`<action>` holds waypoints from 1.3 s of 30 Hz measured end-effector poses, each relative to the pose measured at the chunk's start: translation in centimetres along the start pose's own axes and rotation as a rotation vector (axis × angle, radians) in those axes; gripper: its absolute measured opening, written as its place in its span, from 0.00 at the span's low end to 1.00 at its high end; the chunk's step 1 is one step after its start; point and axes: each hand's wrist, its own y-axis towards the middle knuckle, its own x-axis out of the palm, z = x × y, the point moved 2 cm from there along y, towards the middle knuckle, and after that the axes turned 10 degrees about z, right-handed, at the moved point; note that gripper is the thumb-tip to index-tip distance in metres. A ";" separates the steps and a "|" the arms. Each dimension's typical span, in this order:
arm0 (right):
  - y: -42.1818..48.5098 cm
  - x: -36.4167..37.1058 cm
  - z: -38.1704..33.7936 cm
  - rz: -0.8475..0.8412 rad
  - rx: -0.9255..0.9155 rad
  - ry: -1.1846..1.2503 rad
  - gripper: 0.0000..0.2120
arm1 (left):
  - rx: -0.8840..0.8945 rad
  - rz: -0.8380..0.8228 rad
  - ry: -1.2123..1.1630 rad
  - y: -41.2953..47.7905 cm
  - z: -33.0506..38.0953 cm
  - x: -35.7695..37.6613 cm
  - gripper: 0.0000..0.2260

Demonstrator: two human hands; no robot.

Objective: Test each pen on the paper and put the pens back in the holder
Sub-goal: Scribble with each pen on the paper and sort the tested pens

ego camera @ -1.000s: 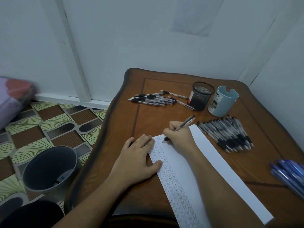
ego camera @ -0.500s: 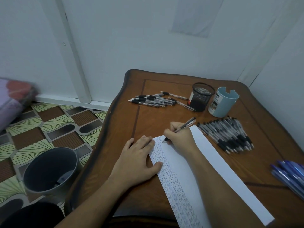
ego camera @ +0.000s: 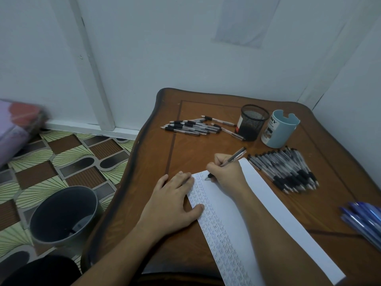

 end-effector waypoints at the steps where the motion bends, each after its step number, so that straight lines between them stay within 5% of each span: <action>1: 0.0 0.0 0.0 -0.003 0.006 0.004 0.22 | 0.002 0.001 0.000 0.0 0.0 0.0 0.37; 12: 0.2 0.0 0.1 0.054 -0.016 0.004 0.22 | 0.003 0.006 0.006 0.0 -0.1 0.1 0.37; 18: 0.9 -1.7 -0.3 0.270 0.278 0.416 0.16 | -0.004 0.007 0.004 0.0 -0.2 0.1 0.36; 22: 1.0 -1.7 -0.6 0.270 0.311 0.482 0.21 | -0.011 -0.003 0.010 0.0 -0.1 0.1 0.38; 27: 1.1 -2.1 -1.0 0.241 0.310 0.543 0.09 | -0.024 -0.009 0.018 0.0 -0.1 0.1 0.38; 30: 1.1 -2.5 -1.4 0.159 0.355 0.575 0.13 | -0.023 -0.022 0.035 0.0 0.0 0.0 0.39; 34: 1.9 -4.0 -2.5 0.076 0.350 0.183 0.11 | -0.017 -0.022 0.031 -0.1 0.1 -0.1 0.39; 39: 3.3 -8.7 -3.0 0.105 0.008 -0.619 0.14 | -0.018 -0.028 0.024 -0.1 0.1 -0.1 0.39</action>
